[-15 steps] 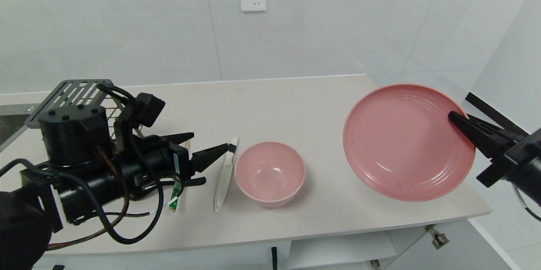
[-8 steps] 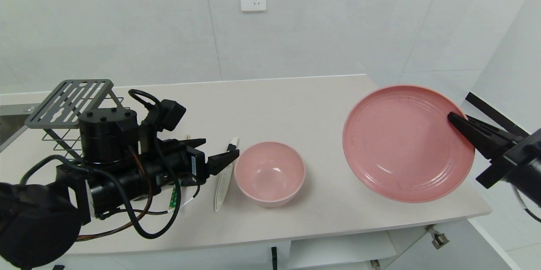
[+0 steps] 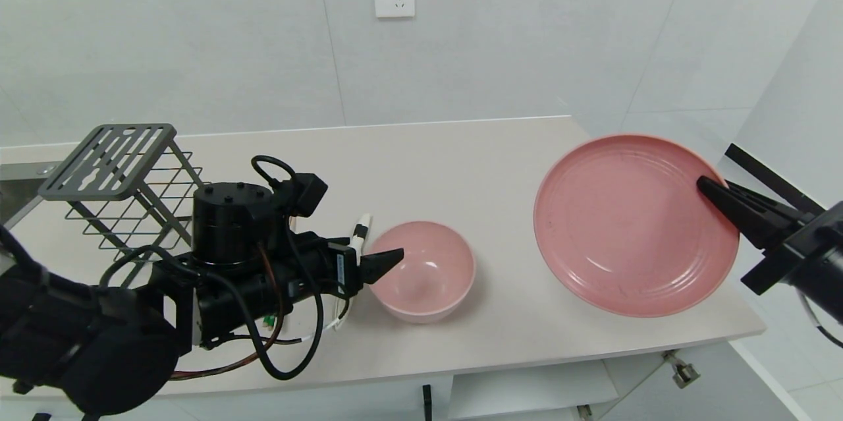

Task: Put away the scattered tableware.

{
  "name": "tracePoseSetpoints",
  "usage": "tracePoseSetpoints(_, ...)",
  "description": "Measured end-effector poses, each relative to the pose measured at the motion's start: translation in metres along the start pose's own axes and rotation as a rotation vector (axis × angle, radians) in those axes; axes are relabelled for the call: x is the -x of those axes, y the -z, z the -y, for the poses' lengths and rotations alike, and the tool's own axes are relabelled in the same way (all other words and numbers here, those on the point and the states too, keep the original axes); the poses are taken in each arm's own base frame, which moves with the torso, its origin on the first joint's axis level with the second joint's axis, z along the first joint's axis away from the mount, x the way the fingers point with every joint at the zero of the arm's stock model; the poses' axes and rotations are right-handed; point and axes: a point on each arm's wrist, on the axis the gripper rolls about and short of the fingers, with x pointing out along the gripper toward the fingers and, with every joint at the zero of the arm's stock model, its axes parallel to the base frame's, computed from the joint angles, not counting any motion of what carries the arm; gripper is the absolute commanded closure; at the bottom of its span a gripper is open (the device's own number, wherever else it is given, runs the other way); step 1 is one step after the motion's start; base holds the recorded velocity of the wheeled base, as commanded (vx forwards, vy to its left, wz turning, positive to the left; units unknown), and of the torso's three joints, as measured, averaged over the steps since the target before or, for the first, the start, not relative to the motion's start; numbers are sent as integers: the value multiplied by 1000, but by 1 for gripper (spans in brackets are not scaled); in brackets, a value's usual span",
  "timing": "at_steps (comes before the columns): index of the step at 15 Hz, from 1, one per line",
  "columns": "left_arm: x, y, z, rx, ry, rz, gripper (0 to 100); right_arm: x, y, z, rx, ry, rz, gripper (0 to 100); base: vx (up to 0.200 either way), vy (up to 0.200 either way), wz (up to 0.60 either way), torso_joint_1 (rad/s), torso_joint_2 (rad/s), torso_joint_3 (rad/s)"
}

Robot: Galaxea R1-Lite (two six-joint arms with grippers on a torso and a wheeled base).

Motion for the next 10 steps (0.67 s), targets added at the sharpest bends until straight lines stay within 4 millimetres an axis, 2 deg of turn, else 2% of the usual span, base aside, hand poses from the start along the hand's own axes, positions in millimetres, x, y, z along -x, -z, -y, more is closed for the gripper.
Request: tracePoseSetpoints(10,-24,24,-2,1,-39,-88,0,0,1,0,7,0,-4,100,0,0,0,0,0,0)
